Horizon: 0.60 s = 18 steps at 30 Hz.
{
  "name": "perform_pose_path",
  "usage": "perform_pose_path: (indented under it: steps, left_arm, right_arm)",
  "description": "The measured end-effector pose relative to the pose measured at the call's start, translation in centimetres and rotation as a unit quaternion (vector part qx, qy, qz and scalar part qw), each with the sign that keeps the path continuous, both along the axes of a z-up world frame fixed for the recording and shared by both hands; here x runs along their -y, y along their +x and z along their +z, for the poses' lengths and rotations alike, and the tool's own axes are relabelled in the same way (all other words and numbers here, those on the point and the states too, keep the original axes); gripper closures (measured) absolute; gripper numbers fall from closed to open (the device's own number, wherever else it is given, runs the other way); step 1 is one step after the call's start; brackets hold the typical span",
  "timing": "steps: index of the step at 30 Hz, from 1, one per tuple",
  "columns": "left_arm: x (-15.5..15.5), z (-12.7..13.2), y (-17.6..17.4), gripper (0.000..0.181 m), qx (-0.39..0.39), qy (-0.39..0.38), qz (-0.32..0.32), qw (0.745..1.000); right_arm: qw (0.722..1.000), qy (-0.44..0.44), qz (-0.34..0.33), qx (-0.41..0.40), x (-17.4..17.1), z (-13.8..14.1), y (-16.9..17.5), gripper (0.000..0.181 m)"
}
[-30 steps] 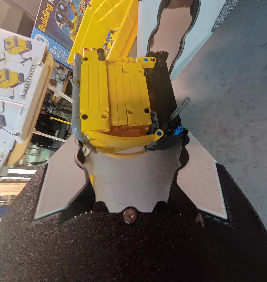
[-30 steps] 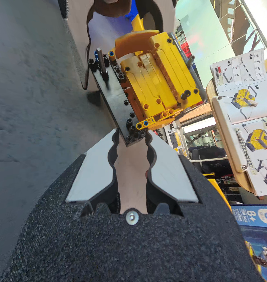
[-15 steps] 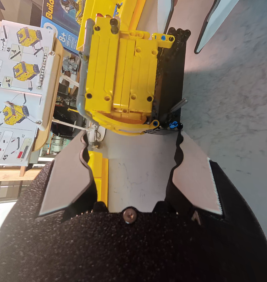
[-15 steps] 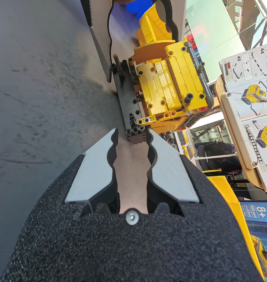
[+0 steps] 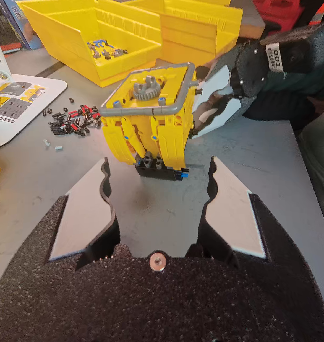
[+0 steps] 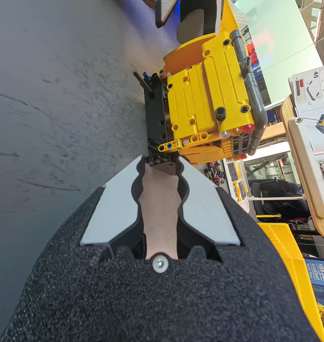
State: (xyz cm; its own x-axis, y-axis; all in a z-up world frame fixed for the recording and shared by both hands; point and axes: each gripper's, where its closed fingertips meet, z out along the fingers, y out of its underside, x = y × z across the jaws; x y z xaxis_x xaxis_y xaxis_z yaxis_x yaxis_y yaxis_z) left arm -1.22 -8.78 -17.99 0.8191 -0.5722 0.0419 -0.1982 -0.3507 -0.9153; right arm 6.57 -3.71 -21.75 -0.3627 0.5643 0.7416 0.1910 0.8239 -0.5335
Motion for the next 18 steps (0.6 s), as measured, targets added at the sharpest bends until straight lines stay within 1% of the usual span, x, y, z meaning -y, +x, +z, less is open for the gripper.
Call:
perform_pose_path:
  steps: [2, 4, 6, 7, 9, 11, 12, 13, 15, 18]
  left_arm:
    - [-0.8, 0.7, 0.1, 0.075, 0.028, 0.017, 0.017, 0.999]
    - [-1.6, 0.6, 0.4, 0.078, 0.044, 0.021, 0.031, 0.998]
    - [-2.4, -0.2, 0.1, 0.084, 0.028, 0.007, 0.057, 0.998]
    - [-2.7, -0.4, -0.2, 0.092, 0.018, 0.003, 0.070, 0.997]
    - [-2.8, -0.6, -0.2, 0.096, 0.012, 0.000, 0.075, 0.997]
    - [-2.7, -0.8, -0.2, 0.106, 0.007, -0.003, 0.076, 0.997]
    - [-2.7, -0.9, -0.2, 0.115, 0.005, -0.006, 0.077, 0.997]
    - [-2.7, -1.0, -0.3, 0.119, 0.004, -0.008, 0.078, 0.997]
    - [-2.7, -1.2, -0.4, 0.119, 0.000, -0.016, 0.081, 0.997]
    - [-2.8, -0.7, -0.5, 0.121, 0.008, -0.002, 0.084, 0.996]
  right_arm:
    - [1.000, -0.015, 0.005, -0.001, 0.4, 0.3, 0.1, 0.149]
    - [1.000, -0.023, 0.010, 0.000, 0.7, 0.4, 0.1, 0.149]
    - [0.999, -0.028, 0.016, 0.003, 1.0, 0.5, 0.3, 0.149]
    - [0.999, -0.036, 0.023, 0.006, 1.2, 0.5, 0.4, 0.149]
    - [0.998, -0.052, 0.036, 0.007, 1.7, 0.8, 0.7, 0.150]
    - [0.996, -0.074, 0.053, 0.010, 2.2, 1.1, 1.0, 0.150]
    - [0.995, -0.083, 0.056, 0.014, 2.2, 1.1, 1.1, 0.150]
    - [0.995, -0.086, 0.056, 0.015, 2.1, 1.2, 1.2, 0.149]
    - [0.995, -0.089, 0.046, 0.018, 1.3, 1.0, 1.3, 0.149]
    - [0.995, -0.093, 0.027, 0.020, 0.1, 0.8, 1.4, 0.149]
